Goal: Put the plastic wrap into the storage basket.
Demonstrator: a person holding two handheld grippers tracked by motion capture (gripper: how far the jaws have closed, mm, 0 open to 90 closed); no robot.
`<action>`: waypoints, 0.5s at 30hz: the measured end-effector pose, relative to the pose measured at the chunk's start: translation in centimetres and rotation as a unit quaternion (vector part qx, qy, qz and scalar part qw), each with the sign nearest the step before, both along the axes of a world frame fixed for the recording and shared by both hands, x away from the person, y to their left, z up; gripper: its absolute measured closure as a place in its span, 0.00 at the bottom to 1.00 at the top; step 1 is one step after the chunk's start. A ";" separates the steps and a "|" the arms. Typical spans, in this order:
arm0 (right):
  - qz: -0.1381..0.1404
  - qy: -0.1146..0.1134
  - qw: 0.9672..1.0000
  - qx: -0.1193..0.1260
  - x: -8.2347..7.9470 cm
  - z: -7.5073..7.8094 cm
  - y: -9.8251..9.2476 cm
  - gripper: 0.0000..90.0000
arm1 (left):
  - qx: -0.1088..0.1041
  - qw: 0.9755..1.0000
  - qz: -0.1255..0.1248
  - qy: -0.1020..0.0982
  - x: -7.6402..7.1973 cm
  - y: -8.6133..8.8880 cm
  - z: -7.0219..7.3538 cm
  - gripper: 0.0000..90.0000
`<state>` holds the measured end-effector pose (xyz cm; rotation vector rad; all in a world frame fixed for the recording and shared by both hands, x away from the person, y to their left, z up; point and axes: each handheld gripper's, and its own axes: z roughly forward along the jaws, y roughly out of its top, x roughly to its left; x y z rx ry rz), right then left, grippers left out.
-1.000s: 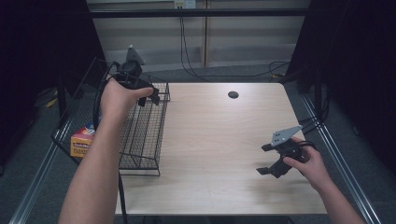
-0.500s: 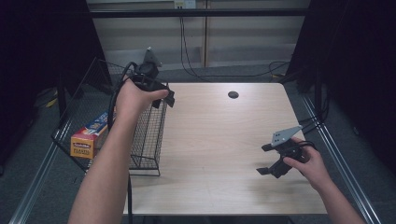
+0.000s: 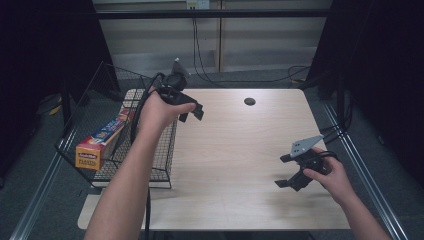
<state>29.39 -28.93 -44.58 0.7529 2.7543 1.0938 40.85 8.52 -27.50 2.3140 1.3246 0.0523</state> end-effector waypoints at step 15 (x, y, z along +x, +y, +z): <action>0.001 -0.001 1.000 0.000 -0.1 0.0 0.1 0.05 | -0.033 0.999 -0.037 0.000 -0.8 -1.9 -3.5 0.15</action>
